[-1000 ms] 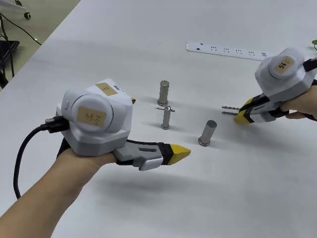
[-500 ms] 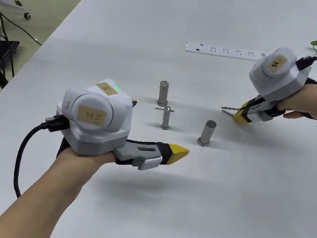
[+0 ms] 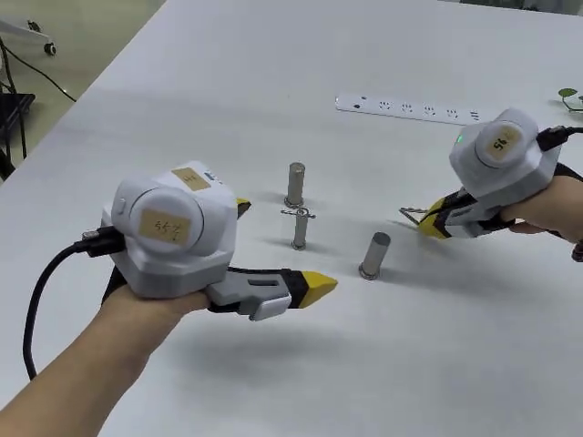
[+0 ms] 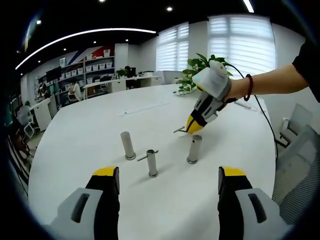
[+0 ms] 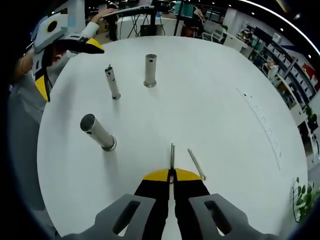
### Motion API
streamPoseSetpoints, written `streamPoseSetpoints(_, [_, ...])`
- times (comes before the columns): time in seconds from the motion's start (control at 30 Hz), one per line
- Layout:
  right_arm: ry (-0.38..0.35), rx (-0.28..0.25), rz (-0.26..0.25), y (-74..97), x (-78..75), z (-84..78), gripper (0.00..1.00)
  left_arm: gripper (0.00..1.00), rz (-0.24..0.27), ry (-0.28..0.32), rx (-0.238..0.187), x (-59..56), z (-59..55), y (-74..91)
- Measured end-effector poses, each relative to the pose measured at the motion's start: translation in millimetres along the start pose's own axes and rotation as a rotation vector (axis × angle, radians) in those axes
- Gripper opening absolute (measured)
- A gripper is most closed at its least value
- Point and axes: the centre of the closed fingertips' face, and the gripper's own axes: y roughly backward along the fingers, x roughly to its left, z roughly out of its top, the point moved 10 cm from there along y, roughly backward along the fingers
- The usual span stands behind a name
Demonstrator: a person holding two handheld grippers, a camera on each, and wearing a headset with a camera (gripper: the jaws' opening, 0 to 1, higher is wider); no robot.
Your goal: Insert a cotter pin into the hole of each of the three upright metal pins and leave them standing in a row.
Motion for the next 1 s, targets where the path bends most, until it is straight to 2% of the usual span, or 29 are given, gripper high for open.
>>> streamPoseSetpoints(0.27, [0.107,-0.078,-0.04,22.4,16.3,6.9,0.0,0.7,-0.031,-0.027,-0.002,-8.3,2.3,-2.6])
streamPoseSetpoints(0.37, [0.139,-0.096,-0.055,31.1,22.3,9.3,0.0,0.66,-0.047,-0.017,-0.006,-10.6,4.2,-3.9])
streamPoseSetpoints(0.6, [0.252,-0.136,-0.093,48.7,36.5,18.2,0.0,0.61,-0.082,0.02,-0.032,-15.5,12.2,-6.4])
streamPoseSetpoints(0.7, [0.282,-0.143,-0.098,47.4,36.0,19.2,0.0,0.59,-0.099,0.047,-0.045,-17.3,16.0,-8.3])
streamPoseSetpoints(0.8, [0.323,-0.154,-0.104,52.2,44.3,21.1,0.0,0.54,-0.118,0.08,-0.052,-17.8,19.2,-10.7])
streamPoseSetpoints(1.0, [0.414,-0.163,-0.107,56.8,55.2,26.1,0.0,0.45,-0.15,0.132,-0.036,-21.4,24.8,-14.9])
